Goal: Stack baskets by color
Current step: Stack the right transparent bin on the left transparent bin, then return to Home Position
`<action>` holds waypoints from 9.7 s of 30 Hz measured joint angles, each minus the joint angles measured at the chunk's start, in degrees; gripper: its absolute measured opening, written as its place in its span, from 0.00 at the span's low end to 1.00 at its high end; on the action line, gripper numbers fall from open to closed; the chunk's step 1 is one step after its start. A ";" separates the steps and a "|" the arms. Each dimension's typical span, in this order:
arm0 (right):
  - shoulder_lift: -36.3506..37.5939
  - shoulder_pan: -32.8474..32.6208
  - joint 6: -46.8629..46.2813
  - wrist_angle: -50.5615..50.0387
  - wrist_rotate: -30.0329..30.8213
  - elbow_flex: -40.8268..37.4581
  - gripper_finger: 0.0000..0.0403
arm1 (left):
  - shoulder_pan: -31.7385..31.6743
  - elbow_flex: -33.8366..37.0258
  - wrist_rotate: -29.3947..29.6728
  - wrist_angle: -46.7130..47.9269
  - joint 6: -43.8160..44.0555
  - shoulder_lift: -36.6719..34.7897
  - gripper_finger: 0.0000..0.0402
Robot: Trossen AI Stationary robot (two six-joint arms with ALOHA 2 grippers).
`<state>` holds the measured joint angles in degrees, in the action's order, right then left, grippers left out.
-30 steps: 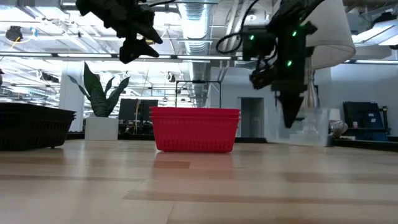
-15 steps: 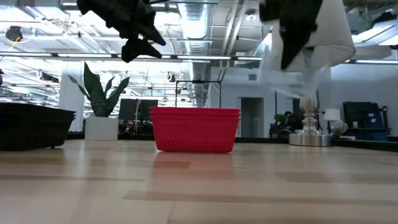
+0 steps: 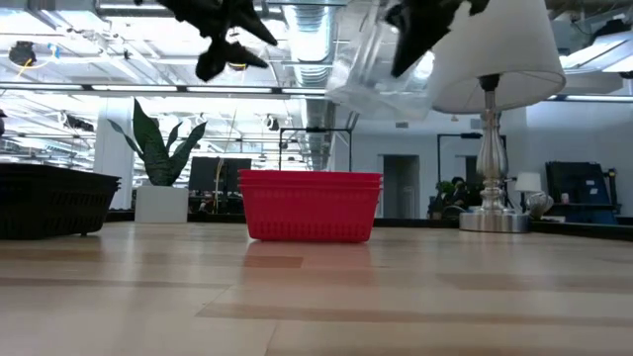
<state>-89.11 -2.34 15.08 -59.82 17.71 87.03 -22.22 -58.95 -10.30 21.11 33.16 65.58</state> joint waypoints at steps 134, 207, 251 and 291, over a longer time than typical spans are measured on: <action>2.59 5.81 -25.11 -21.15 -5.81 20.05 0.75 | -20.43 -71.64 -5.56 47.84 -72.81 52.57 0.00; 46.12 15.53 -24.73 40.47 -21.24 -35.34 0.75 | -6.57 -0.87 -14.94 -0.99 -31.60 -11.72 0.07; 89.00 18.11 -31.72 45.89 -23.56 -73.44 0.01 | 8.40 50.00 2.61 -42.92 -8.46 -42.61 0.07; 88.53 17.92 -23.94 62.10 -23.01 -86.37 0.02 | 8.73 58.47 13.22 -27.40 -13.17 -65.11 0.07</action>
<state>-0.58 15.57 -8.86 2.28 -5.30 0.67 -13.49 -0.48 2.92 -6.28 19.99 0.47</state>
